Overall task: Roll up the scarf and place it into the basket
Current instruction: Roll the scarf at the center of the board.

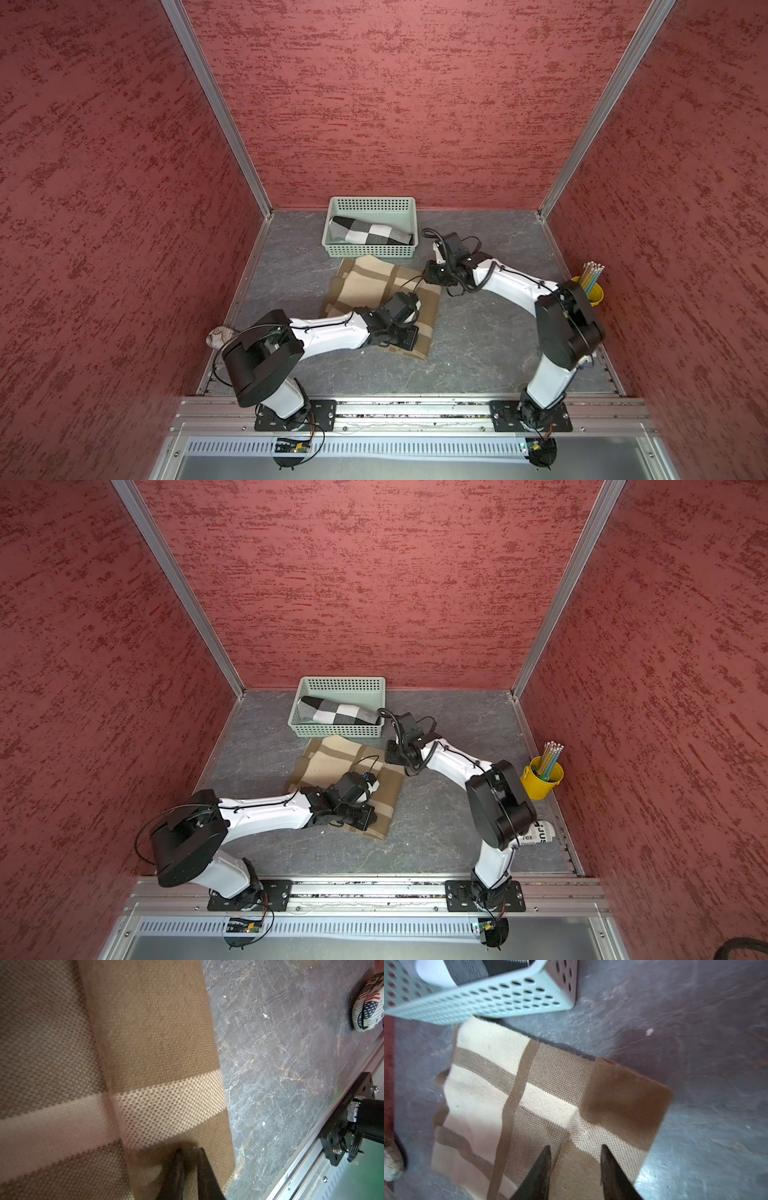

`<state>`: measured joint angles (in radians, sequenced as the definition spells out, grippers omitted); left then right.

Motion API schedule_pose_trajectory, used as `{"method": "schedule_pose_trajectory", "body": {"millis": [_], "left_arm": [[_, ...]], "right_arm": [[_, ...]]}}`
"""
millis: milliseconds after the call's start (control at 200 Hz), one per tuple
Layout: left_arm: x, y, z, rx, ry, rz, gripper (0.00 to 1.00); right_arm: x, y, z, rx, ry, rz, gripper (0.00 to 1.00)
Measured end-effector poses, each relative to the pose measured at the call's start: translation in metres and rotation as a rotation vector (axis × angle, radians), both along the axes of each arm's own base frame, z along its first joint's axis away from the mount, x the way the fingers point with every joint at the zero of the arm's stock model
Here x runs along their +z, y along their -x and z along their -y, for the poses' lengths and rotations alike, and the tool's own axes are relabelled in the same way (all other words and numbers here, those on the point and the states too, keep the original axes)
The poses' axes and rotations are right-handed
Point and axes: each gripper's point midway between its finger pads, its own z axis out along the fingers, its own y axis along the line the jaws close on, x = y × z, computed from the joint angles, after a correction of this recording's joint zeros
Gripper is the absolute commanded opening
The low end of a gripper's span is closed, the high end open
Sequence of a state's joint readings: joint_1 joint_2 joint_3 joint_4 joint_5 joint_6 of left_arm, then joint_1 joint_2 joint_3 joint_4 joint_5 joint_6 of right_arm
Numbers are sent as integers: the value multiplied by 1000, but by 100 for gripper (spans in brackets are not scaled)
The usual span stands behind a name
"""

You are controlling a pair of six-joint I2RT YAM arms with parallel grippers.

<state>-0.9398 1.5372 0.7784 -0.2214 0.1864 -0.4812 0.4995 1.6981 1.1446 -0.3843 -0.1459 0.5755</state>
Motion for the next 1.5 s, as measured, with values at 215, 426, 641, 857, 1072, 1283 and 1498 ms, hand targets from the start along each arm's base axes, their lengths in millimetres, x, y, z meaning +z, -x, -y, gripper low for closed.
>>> {"method": "schedule_pose_trajectory", "body": {"millis": [215, 426, 641, 857, 1072, 1283, 1498], "left_arm": [[18, 2, -3, 23, 64, 21, 20], [3, -5, -4, 64, 46, -5, 15], [-14, -4, -7, 83, 8, -45, 12], [-18, 1, 2, 62, 31, -84, 13], [3, 7, 21, 50, 114, -79, 40], [68, 1, -15, 185, 267, 71, 56], [75, -7, -66, 369, 294, 140, 48]], "right_arm": [[-39, 60, 24, -117, -145, -59, 56], [-59, 87, 9, -145, -295, -86, 57], [-67, 91, -17, -116, -406, -100, 20], [-48, 84, -20, -108, -335, -87, 0], [-13, 57, -33, -109, -159, -43, 0], [-48, 54, -44, -88, 141, -134, 0], [-53, 54, -74, -24, 296, -153, 6]]}}
